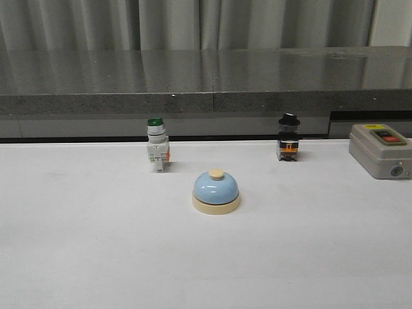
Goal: Place and press bell with both arms
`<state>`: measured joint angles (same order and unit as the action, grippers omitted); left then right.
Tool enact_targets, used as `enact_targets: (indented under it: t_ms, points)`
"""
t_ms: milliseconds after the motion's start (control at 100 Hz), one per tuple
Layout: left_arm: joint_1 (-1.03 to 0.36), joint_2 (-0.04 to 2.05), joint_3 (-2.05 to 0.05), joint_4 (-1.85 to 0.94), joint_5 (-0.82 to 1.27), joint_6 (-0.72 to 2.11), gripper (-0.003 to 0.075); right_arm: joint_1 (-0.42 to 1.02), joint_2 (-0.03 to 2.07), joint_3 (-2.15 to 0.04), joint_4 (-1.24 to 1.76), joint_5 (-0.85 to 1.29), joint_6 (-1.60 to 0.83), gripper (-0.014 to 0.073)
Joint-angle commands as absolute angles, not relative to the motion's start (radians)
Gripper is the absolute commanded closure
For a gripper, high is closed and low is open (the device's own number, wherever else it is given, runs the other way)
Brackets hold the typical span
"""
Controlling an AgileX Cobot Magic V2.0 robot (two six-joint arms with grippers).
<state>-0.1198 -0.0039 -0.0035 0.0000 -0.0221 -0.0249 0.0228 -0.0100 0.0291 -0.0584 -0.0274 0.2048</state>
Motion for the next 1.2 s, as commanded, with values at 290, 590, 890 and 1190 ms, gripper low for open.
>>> enact_targets:
  t_ms: [290,590,890,1190]
  points:
    - [-0.118,-0.036,0.053,-0.006,-0.104,-0.037,0.0741,0.019,-0.031,0.009,-0.058,-0.113,0.203,0.0658]
    - [-0.118,-0.036,0.053,-0.006,-0.104,-0.037,0.0741,0.019,-0.031,0.008,-0.058,-0.166,0.203,0.0658]
    - [-0.118,-0.036,0.053,-0.006,-0.104,-0.037,0.0741,0.019,-0.002,-0.098,-0.058,-0.035,0.204,0.0658]
    - [-0.118,-0.036,0.053,-0.006,-0.104,-0.037,0.0741,0.020,0.263,-0.447,-0.058,0.397,0.204,0.0658]
